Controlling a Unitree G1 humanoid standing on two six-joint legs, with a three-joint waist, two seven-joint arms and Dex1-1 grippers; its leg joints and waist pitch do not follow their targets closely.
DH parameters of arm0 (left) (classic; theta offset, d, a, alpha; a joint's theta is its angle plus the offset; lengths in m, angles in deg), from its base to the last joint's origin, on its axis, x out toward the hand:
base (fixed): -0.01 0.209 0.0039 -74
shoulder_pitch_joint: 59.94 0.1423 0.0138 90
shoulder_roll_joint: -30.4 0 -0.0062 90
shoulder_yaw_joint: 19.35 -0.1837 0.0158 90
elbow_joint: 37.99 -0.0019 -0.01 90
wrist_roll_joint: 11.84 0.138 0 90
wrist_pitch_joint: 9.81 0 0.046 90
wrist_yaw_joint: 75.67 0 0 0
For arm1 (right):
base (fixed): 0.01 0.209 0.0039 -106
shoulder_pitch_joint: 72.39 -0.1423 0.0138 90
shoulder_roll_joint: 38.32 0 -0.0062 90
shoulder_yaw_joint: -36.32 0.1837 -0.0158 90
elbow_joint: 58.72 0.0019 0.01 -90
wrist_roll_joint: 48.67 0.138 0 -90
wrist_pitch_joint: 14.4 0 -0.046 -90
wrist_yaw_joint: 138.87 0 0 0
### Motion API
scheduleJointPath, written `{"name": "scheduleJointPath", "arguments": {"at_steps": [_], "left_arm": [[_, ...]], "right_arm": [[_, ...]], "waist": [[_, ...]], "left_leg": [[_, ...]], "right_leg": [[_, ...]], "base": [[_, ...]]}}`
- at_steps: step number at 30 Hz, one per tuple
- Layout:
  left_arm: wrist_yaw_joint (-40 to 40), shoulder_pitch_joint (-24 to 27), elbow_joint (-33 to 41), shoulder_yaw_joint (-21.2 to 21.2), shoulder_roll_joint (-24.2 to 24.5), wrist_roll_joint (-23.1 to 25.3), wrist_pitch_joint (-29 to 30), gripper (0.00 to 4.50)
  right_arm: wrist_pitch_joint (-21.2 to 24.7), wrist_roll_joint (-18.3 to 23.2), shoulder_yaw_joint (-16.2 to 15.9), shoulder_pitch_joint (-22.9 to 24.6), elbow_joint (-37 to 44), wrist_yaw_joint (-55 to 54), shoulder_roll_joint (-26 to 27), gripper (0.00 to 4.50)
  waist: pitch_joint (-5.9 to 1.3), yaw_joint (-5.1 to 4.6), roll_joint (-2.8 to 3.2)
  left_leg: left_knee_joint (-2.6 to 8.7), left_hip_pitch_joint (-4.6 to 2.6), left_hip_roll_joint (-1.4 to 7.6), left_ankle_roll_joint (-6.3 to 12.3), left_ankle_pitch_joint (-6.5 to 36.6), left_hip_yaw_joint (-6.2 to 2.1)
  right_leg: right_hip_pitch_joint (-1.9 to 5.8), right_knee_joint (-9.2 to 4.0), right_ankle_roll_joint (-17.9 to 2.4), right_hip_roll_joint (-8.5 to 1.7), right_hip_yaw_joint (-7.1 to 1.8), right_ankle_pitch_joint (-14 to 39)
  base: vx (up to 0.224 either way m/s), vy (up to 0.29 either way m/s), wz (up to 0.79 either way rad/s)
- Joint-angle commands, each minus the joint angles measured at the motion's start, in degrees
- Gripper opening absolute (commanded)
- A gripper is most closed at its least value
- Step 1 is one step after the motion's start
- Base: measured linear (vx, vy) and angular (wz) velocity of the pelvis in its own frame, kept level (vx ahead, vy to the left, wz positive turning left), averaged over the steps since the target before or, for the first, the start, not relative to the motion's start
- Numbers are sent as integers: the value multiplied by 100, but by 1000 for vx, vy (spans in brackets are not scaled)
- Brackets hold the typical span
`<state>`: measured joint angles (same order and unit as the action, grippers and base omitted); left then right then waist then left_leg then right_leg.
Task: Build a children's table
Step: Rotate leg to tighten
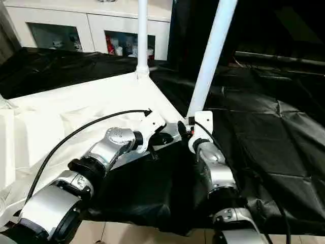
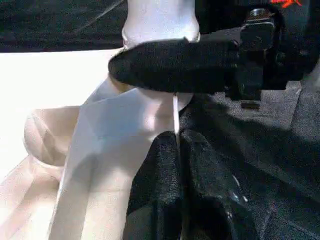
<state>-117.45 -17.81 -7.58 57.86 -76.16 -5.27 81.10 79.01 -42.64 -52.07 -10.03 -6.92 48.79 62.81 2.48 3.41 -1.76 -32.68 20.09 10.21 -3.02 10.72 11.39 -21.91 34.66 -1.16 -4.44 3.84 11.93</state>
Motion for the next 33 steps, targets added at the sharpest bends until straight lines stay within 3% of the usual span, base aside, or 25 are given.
{"name": "scheduleJointPath", "arguments": {"at_steps": [1,2,5,6,8,10,12,13,15,17,22,25,33], "left_arm": [[6,33,-184,8,1,27,-162,0],[7,27,-206,7,-1,29,-178,0],[-159,54,-184,-14,49,4,-301,0],[-380,109,-103,-33,151,-17,-388,0],[-462,128,-73,-33,194,-29,-395,0],[-776,191,11,-39,343,-73,-489,0],[-876,211,38,-41,395,-86,-501,0],[-1112,251,91,-52,492,-116,-569,0],[-1425,308,172,-71,611,-162,-629,0],[-1833,384,293,-104,745,-230,-695,0],[-2353,510,528,-175,889,-306,-664,0],[-2592,579,660,-203,932,-354,-628,0],[-3003,743,979,-283,998,-483,-499,0]], "right_arm": [[78,-56,-152,119,-212,95,91,358],[61,-54,-144,107,-228,80,98,388],[35,-12,-100,108,-158,194,-38,406],[92,116,-44,205,87,553,-320,406],[133,166,-30,255,203,720,-436,438],[322,308,-80,443,601,1486,-788,443],[390,355,-106,511,739,1757,-907,447],[429,392,-214,640,969,2239,-1155,447],[456,448,-338,792,1231,2787,-1463,447],[473,549,-436,919,1459,3332,-1773,447],[590,750,-468,972,1654,3883,-1998,447],[612,733,-524,953,1669,4048,-2046,447],[658,750,-783,895,1693,4488,-1988,447]], "waist": [[-266,11,-16],[-263,5,-26],[-258,2,-30],[-259,6,-44],[-271,32,-42],[-280,57,-60],[-285,63,-55],[-271,62,-72],[-271,64,-44],[-264,73,-59],[-276,57,-77],[-287,74,-64],[-285,211,-67]], "left_leg": [[373,-13,323,299,1248,-171],[378,-10,325,296,1240,-175],[381,-15,325,292,1315,-172],[379,-12,326,311,1273,-171],[360,-4,328,411,1088,-162],[328,21,308,579,870,-147],[322,19,317,646,794,-145],[317,35,300,716,830,-141],[322,31,312,687,876,-150],[323,21,332,692,970,-150],[318,21,337,691,904,-149],[304,20,357,747,703,-143],[301,-9,377,663,699,-122]], "right_leg": [[211,-528,-1058,-477,-311,1335],[211,-524,-1054,-477,-311,1330],[209,-538,-1034,-483,-313,1455],[212,-535,-1032,-483,-314,1426],[238,-498,-1062,-470,-318,1081],[277,-464,-1148,-465,-311,648],[267,-446,-1209,-475,-312,505],[278,-466,-1200,-467,-292,614],[276,-476,-1186,-477,-290,811],[279,-486,-1178,-475,-294,931],[266,-466,-1290,-473,-283,838],[265,-418,-1408,-478,-290,471],[247,-397,-1393,-483,-286,532]], "base": [[0,0,0],[0,0,0],[0,0,0],[0,0,0],[0,0,0],[0,0,0],[0,0,0],[0,0,0],[0,0,0],[0,0,0],[0,0,0],[0,0,0],[0,0,0]]}}
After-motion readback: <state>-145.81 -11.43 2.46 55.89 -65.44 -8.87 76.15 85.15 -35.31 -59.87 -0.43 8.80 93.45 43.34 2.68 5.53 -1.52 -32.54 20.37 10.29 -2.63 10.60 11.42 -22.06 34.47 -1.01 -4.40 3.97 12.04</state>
